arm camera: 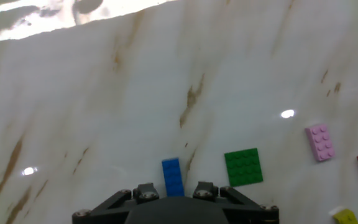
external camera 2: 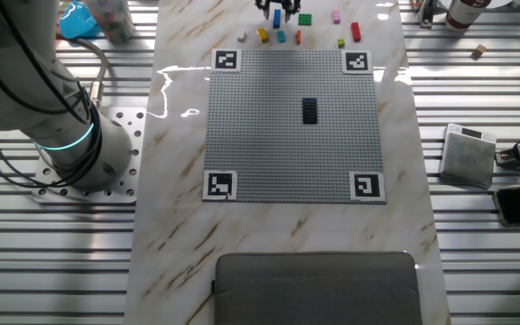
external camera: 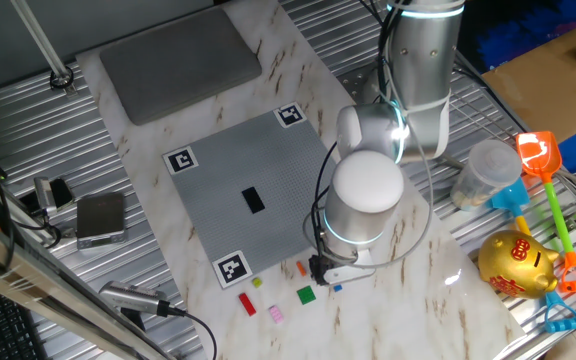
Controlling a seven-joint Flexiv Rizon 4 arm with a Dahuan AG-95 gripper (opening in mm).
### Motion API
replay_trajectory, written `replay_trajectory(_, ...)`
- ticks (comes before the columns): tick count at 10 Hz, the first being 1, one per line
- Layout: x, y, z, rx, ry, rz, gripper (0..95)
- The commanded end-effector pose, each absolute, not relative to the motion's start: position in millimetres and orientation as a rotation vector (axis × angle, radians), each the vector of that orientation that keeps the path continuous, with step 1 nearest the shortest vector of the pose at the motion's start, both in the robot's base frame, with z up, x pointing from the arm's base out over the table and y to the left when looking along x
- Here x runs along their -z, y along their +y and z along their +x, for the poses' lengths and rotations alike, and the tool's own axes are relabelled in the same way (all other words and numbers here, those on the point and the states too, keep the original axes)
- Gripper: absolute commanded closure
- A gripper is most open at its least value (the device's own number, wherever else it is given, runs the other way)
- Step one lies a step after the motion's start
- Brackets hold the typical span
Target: Build with small Lego blocks
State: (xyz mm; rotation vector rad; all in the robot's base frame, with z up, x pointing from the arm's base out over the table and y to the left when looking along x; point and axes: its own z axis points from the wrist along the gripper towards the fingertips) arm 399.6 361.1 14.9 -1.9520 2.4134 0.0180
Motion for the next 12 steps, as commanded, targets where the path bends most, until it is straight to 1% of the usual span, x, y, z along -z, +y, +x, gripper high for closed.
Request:
replay_trajectory(1, -14.2, 361.2, 399.9, -0.019, 2.405, -1.964, 76.0)
replay_trajectory(10, -8.5, 362.9, 400.8, -0.016, 2.364, -2.009, 76.0)
replay_trajectory(11, -7.4, 363.1, 401.0, -0.012, 2.363, -2.007, 95.0)
replay_trajectory(12, -7.4, 363.1, 401.0, -0.008, 2.365, -2.006, 95.0)
